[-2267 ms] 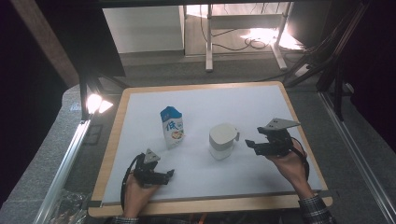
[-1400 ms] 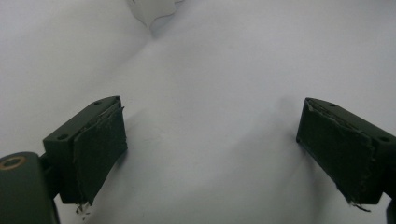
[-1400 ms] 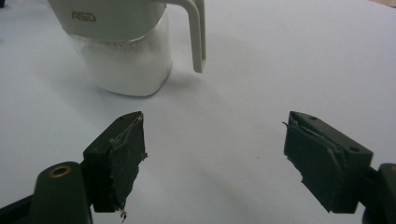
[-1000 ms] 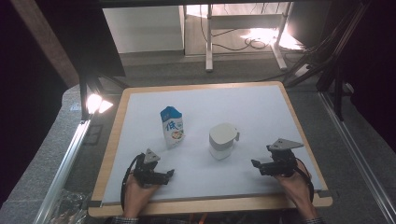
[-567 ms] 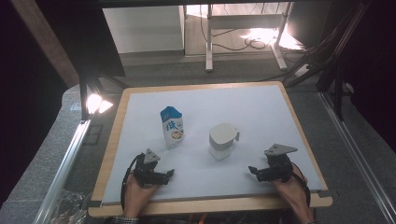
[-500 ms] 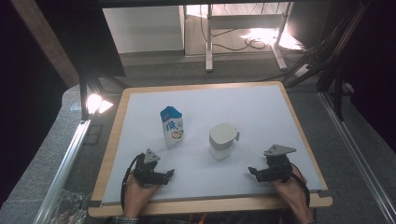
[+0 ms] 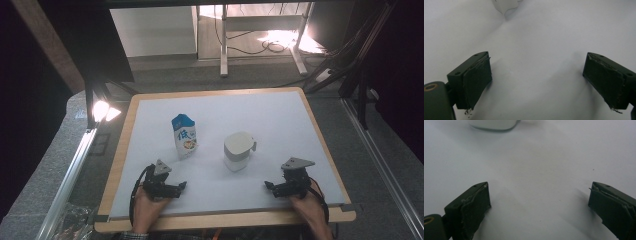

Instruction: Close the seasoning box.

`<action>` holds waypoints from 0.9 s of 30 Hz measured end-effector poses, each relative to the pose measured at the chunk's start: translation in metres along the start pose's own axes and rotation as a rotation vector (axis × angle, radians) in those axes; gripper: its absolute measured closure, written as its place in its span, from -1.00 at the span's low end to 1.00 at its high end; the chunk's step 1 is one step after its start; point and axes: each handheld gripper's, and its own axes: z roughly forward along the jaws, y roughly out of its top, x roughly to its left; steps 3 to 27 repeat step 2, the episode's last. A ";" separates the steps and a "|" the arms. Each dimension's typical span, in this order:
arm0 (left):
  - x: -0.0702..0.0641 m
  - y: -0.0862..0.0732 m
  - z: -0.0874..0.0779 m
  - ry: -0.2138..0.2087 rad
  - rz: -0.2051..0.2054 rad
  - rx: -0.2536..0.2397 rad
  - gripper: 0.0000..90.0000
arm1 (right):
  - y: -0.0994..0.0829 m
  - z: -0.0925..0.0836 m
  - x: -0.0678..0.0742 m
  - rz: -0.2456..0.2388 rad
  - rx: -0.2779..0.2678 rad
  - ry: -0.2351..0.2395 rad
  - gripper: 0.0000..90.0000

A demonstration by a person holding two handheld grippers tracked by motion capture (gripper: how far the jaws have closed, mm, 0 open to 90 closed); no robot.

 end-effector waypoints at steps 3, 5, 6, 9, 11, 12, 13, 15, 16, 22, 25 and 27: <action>0.000 0.000 0.000 -0.001 -0.001 0.002 -0.83 | -0.001 0.000 0.000 0.004 -0.004 -0.004 -0.91; 0.000 0.000 0.000 -0.001 -0.001 0.002 -0.83 | -0.001 0.000 0.000 0.004 -0.004 -0.004 -0.91; 0.000 0.000 0.000 -0.001 -0.001 0.002 -0.83 | -0.001 0.000 0.000 0.004 -0.004 -0.004 -0.91; 0.000 0.000 0.000 -0.001 -0.001 0.002 -0.83 | -0.001 0.000 0.000 0.004 -0.004 -0.004 -0.91; 0.000 0.000 0.000 -0.001 -0.001 0.002 -0.83 | -0.001 0.000 0.000 0.004 -0.004 -0.004 -0.91; 0.000 0.000 0.000 -0.001 -0.001 0.002 -0.83 | -0.001 0.000 0.000 0.004 -0.004 -0.004 -0.91; 0.000 0.000 0.000 -0.001 -0.001 0.002 -0.83 | -0.001 0.000 0.000 0.004 -0.004 -0.004 -0.91; 0.000 0.000 0.000 -0.001 -0.001 0.002 -0.83 | -0.001 0.000 0.000 0.004 -0.004 -0.004 -0.91; 0.000 0.000 0.000 -0.001 -0.001 0.002 -0.83 | -0.001 0.000 0.000 0.004 -0.004 -0.004 -0.91; 0.000 0.000 0.000 -0.001 -0.001 0.002 -0.83 | -0.001 0.000 0.000 0.004 -0.004 -0.004 -0.91; 0.000 0.000 0.000 -0.001 -0.001 0.002 -0.83 | -0.001 0.000 0.000 0.004 -0.004 -0.004 -0.91; 0.000 0.000 0.000 -0.001 -0.001 0.002 -0.83 | -0.001 0.000 0.000 0.004 -0.004 -0.004 -0.91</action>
